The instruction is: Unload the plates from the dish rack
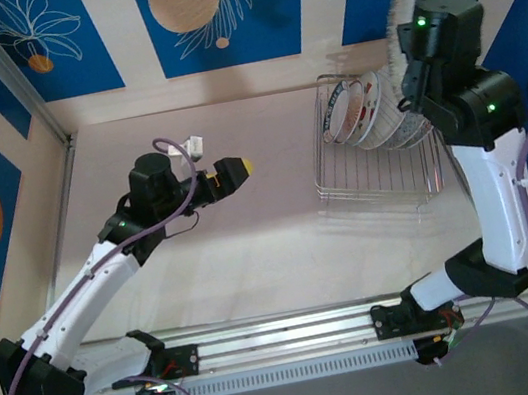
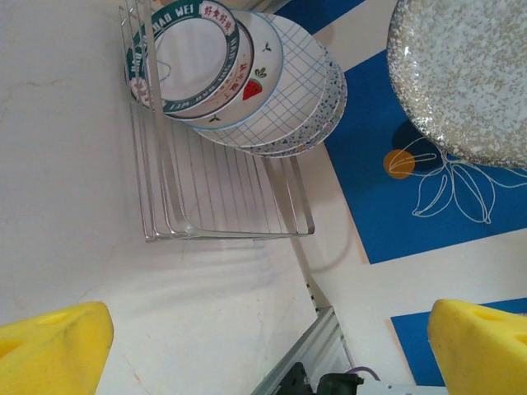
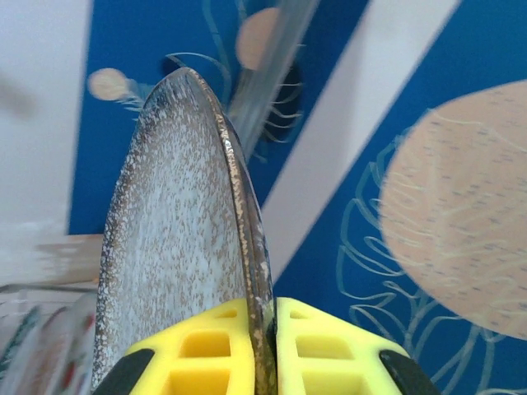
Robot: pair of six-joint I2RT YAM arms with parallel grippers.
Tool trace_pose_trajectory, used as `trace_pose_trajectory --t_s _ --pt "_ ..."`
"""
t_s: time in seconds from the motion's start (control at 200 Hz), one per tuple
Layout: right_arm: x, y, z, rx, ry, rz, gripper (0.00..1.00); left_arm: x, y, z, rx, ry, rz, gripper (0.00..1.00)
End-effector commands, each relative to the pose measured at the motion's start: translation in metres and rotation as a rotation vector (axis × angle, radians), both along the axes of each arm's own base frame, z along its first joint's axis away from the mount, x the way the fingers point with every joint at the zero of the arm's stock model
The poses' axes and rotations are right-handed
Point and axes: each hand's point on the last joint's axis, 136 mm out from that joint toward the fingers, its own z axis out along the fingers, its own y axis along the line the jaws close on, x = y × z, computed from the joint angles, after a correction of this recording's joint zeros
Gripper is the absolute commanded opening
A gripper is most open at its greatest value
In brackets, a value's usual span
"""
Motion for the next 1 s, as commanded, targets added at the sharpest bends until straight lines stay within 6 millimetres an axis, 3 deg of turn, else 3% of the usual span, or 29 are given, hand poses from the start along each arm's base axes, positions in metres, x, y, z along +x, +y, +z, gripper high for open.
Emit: trace_pose_trajectory --t_s 0.0,0.23,0.45,0.595,0.71,0.88,0.995 --pt "-0.012 0.019 0.031 0.198 -0.194 0.05 0.0 0.004 -0.005 0.007 -0.078 0.012 -0.009 0.97" --pt "0.008 0.092 -0.009 0.358 -0.091 0.236 0.0 0.016 -0.013 -0.006 -0.148 0.061 0.013 0.97" --pt "0.023 0.143 -0.051 0.518 0.054 0.326 0.0 0.043 -0.021 -0.027 -0.254 0.072 0.046 0.93" --pt "0.03 0.166 -0.063 0.583 0.11 0.384 0.0 0.068 -0.009 -0.045 -0.374 0.098 0.108 0.86" --pt "0.033 0.172 -0.076 0.633 0.158 0.39 0.0 0.084 -0.001 -0.052 -0.447 0.122 0.124 0.82" --pt "0.039 0.181 -0.092 0.709 0.218 0.404 0.0 0.097 -0.013 -0.064 -0.525 0.196 0.068 0.67" --pt "0.043 0.183 -0.1 0.749 0.247 0.406 0.0 0.099 -0.018 -0.071 -0.555 0.235 0.045 0.65"
